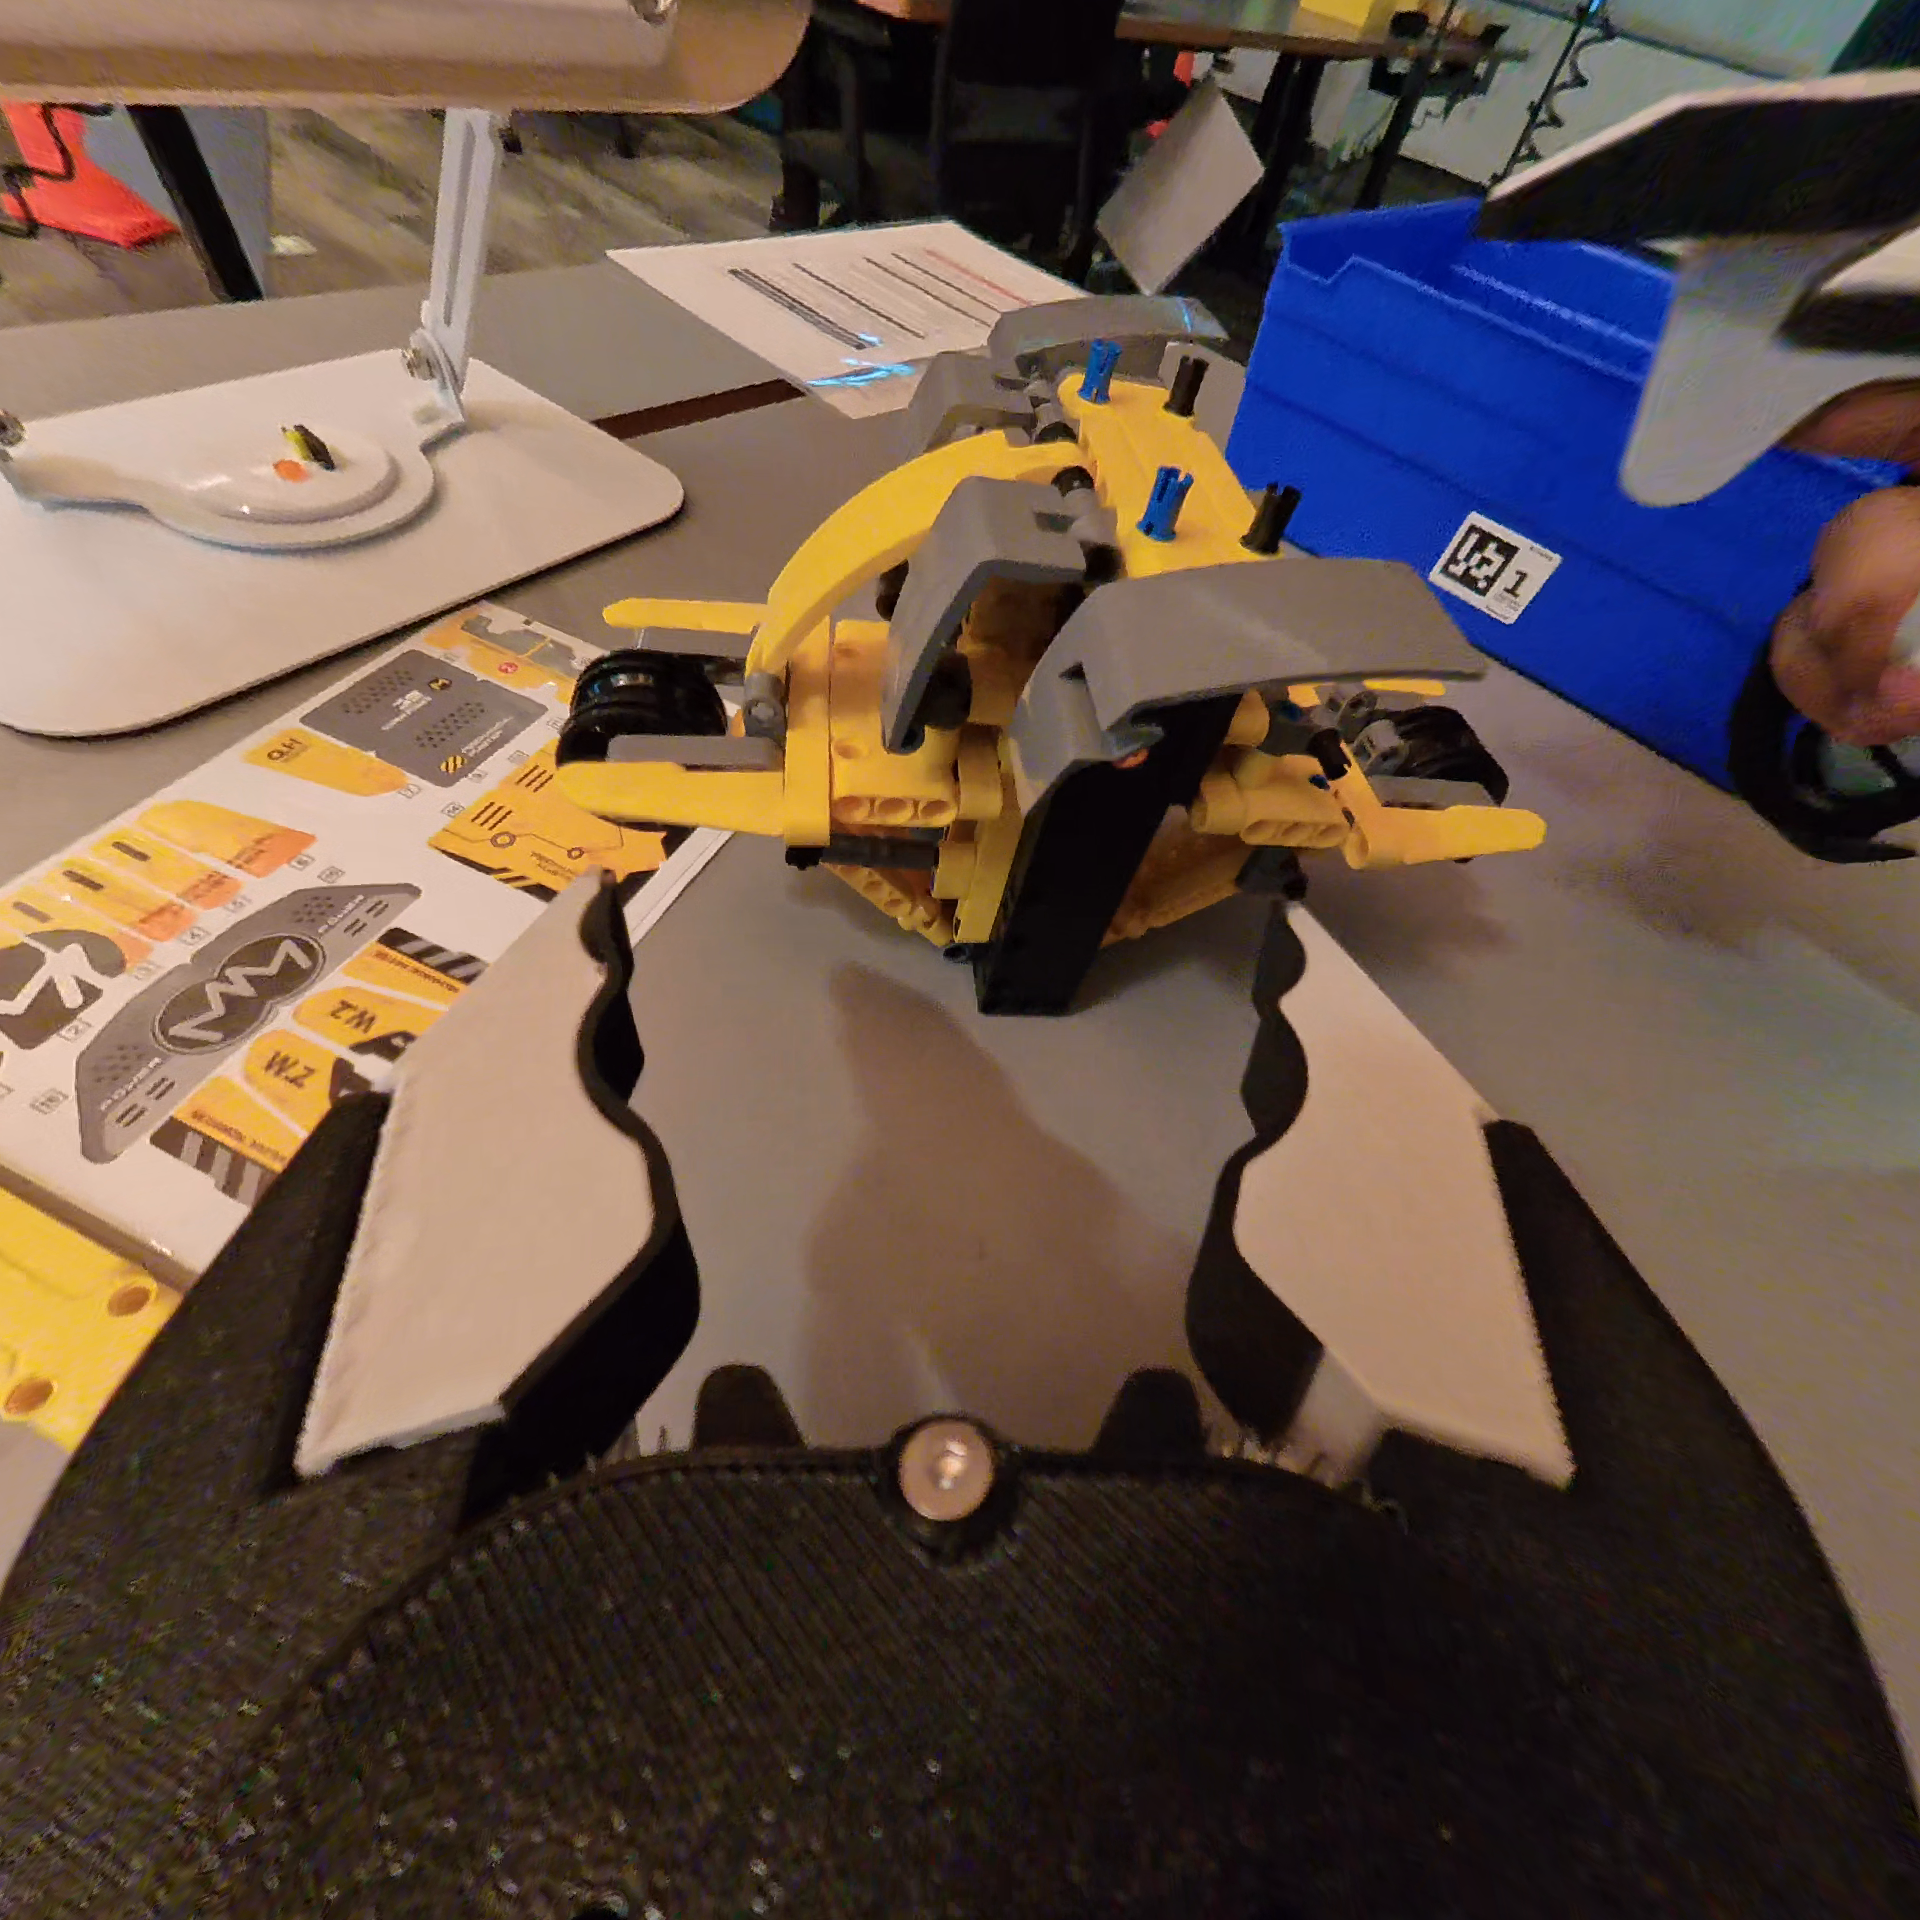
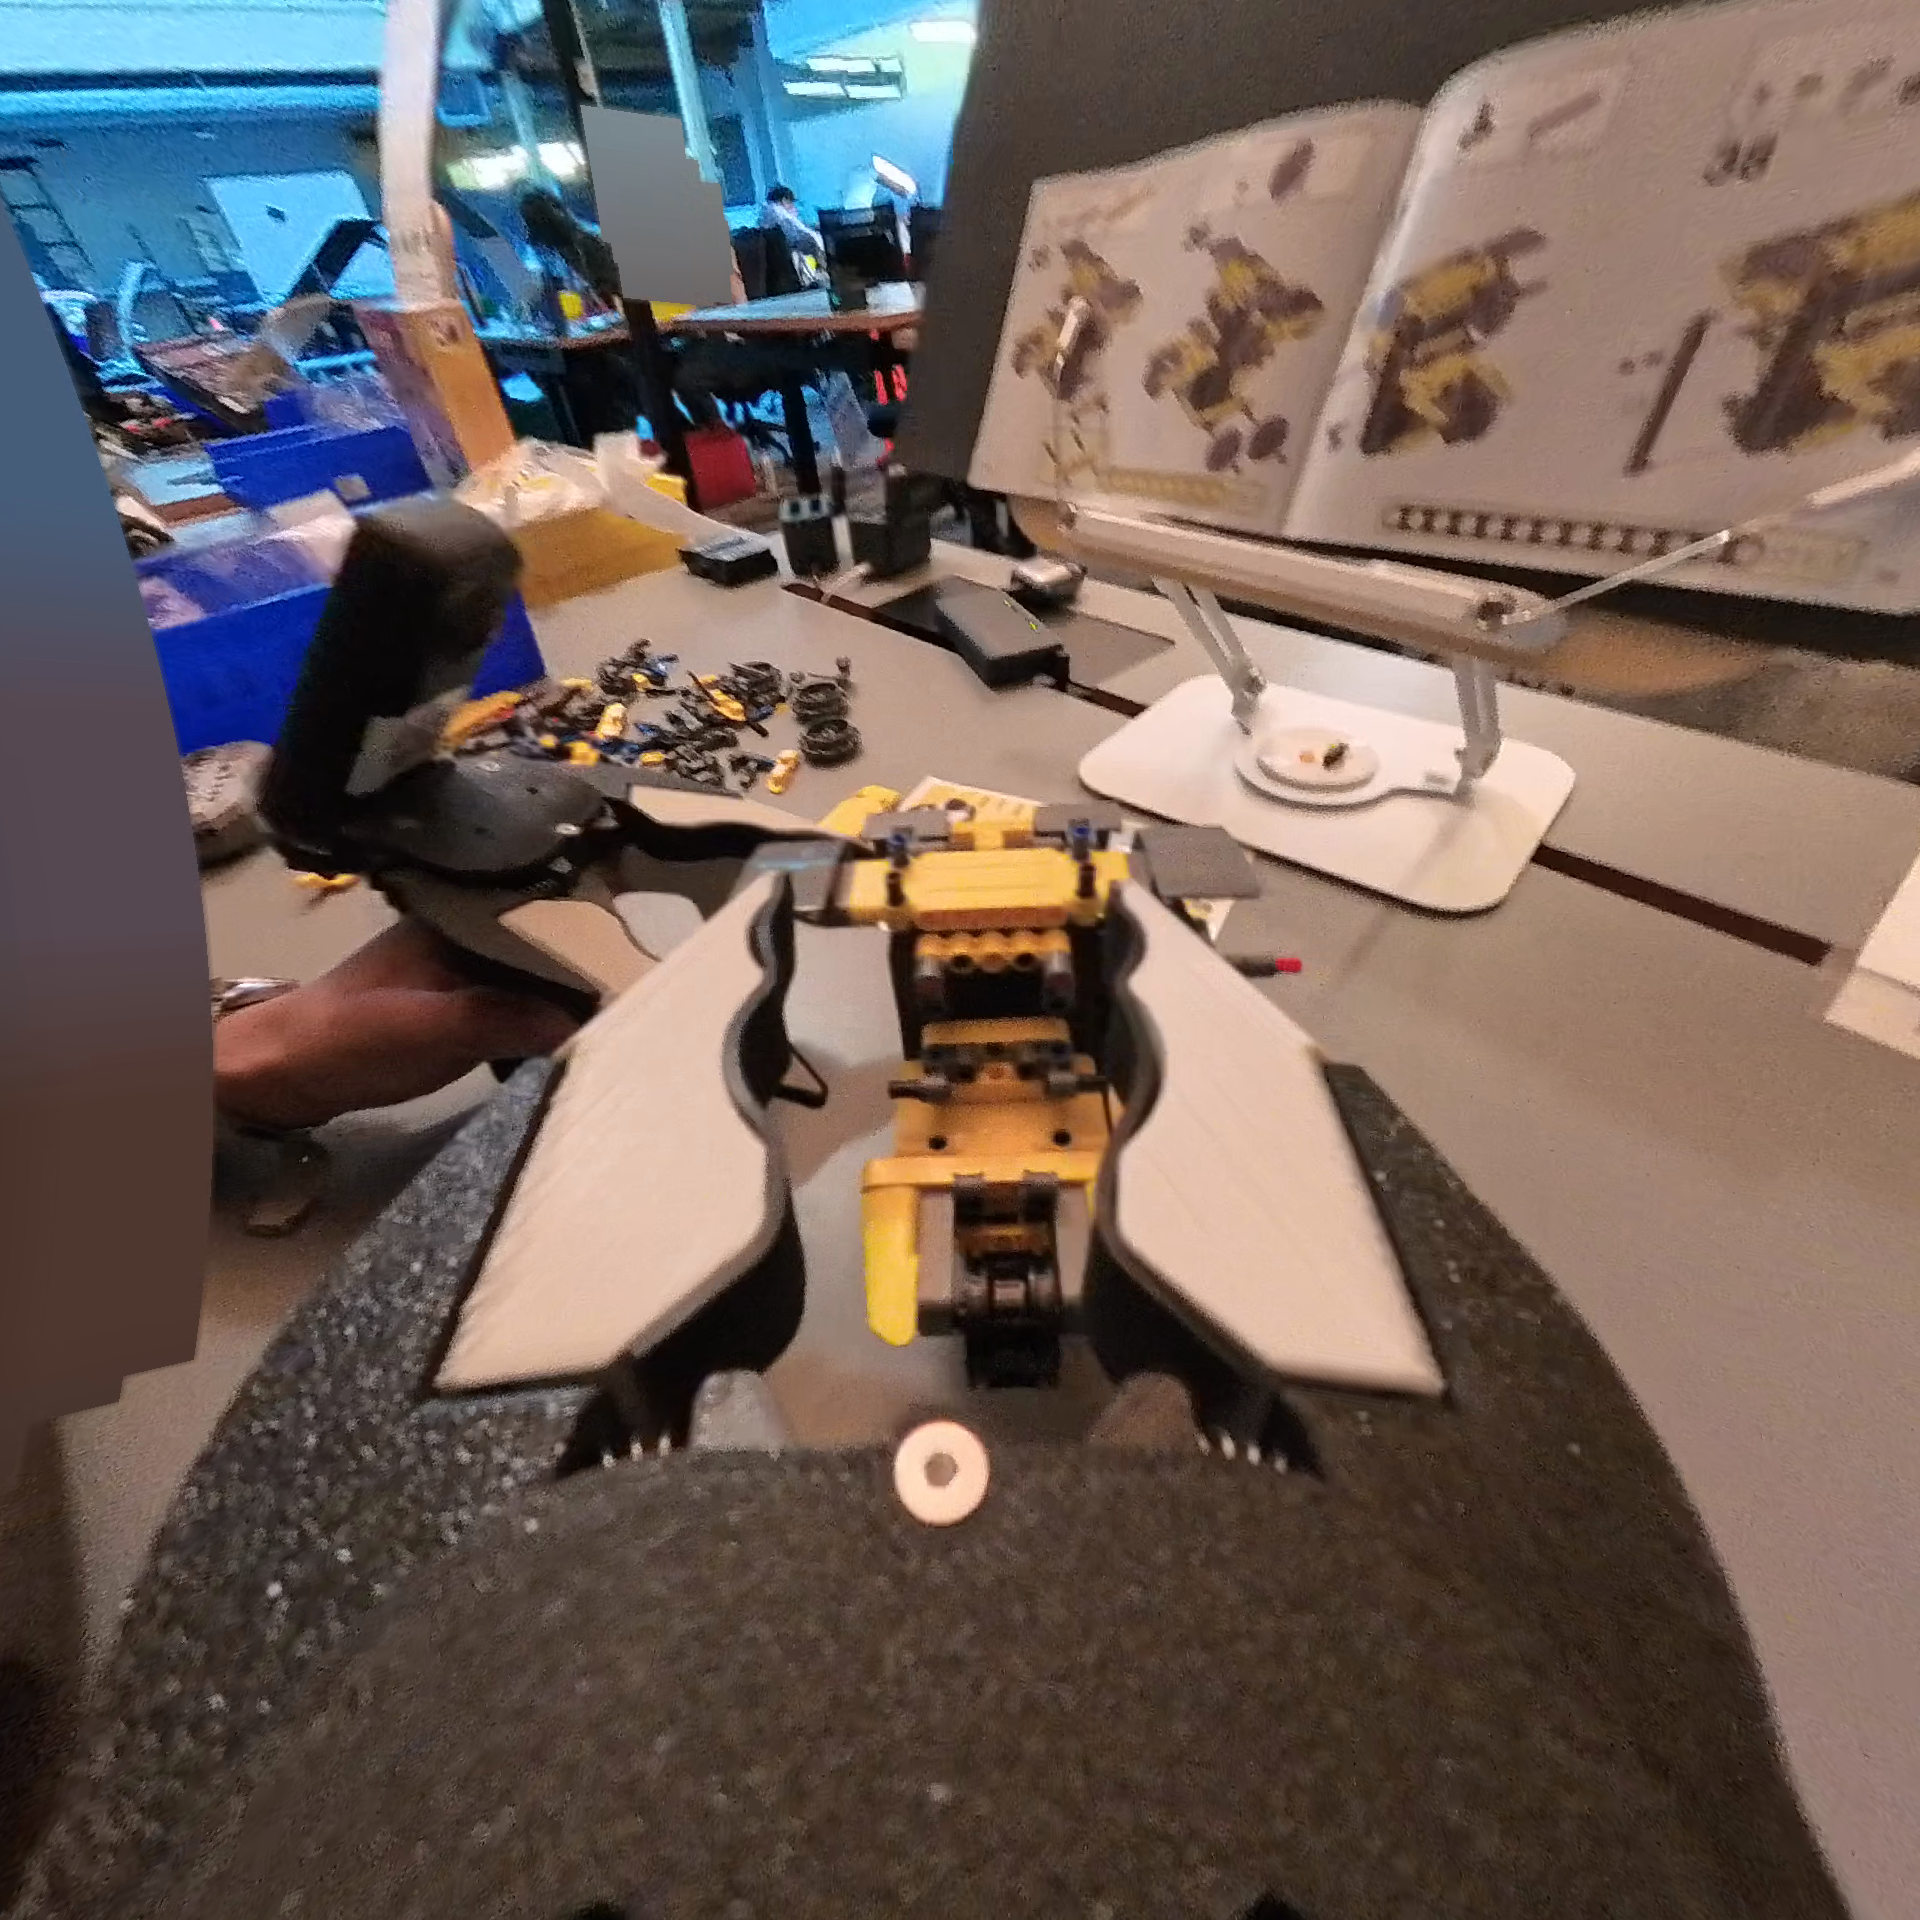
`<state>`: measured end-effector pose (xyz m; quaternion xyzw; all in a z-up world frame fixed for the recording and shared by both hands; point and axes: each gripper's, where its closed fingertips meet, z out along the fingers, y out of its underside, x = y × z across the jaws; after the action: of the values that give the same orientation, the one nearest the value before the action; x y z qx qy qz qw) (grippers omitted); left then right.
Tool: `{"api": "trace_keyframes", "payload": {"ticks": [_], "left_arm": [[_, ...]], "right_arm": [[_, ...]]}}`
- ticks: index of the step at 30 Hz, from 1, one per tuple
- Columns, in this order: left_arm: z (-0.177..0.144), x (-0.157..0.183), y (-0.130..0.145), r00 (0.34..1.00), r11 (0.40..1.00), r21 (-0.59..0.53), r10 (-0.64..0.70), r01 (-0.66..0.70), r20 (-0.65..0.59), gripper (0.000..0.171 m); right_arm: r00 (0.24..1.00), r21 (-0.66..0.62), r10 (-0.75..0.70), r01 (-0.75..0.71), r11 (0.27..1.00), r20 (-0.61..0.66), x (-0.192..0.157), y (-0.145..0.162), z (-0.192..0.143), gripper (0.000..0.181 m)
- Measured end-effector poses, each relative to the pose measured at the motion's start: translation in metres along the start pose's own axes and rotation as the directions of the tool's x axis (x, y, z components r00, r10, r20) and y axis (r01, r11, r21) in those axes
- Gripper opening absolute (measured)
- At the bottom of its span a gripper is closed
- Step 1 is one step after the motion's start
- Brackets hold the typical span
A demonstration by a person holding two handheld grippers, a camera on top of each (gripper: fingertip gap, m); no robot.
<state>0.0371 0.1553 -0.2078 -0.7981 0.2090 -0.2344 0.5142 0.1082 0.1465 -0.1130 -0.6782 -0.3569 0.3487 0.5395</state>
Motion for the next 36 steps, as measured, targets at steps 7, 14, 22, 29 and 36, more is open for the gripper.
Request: {"api": "trace_keyframes", "payload": {"ticks": [7, 14, 22, 29, 36], "left_arm": [[0.02, -0.005, 0.02, 1.0, 0.987, -0.161, -0.01, 0.013, 0.023, 0.095], [0.028, 0.0, 0.013, 1.0, 0.989, -0.146, -0.009, 0.005, -0.026, 0.095], [0.032, 0.003, 0.013, 0.999, 0.987, -0.152, 0.047, -0.05, -0.021, 0.08], [0.033, 0.005, 0.014, 0.997, 0.985, -0.158, 0.071, -0.074, -0.024, 0.08], [0.033, 0.007, 0.015, 0.995, 0.983, -0.158, 0.094, -0.096, -0.022, 0.079]], "right_arm": [[0.999, -0.167, -0.008, 0.002, 0.986, -0.038, 0.01, 0.033, 0.023, 0.081], [0.998, -0.219, 0.047, -0.053, 0.974, -0.034, 0.014, 0.046, 0.034, 0.083], [0.997, -0.307, -0.039, 0.019, 0.952, -0.06, 0.014, 0.06, 0.04, 0.073], [0.997, -0.335, -0.053, 0.031, 0.942, -0.057, 0.013, 0.067, 0.043, 0.063], [0.995, -0.338, -0.075, 0.05, 0.94, -0.061, 0.011, 0.066, 0.044, 0.057]]}}
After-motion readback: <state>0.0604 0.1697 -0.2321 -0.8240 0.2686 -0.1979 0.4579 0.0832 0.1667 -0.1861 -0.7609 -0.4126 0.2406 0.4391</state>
